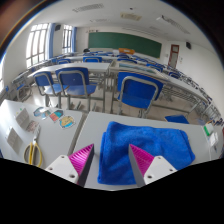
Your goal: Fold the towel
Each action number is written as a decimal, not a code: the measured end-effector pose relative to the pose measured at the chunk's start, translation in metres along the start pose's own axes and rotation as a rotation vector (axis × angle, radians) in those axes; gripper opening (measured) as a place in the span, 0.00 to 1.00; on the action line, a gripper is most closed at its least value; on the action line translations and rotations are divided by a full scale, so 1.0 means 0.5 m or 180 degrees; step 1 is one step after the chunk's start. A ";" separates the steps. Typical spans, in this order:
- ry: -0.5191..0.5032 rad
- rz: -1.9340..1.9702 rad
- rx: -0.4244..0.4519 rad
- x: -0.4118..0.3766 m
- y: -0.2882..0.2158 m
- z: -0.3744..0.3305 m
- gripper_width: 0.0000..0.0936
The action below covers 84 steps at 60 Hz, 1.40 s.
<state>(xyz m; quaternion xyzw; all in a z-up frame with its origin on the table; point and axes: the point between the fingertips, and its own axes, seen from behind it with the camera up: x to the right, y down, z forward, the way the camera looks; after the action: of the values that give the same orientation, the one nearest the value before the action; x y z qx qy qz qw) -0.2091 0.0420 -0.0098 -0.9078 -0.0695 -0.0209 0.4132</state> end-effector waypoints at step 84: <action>-0.0043 0.0277 0.0299 0.192 -0.088 -0.312 0.90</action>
<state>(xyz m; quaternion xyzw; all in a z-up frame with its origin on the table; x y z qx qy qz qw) -0.1176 -0.0364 0.1346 -0.8896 -0.0336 0.0064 0.4554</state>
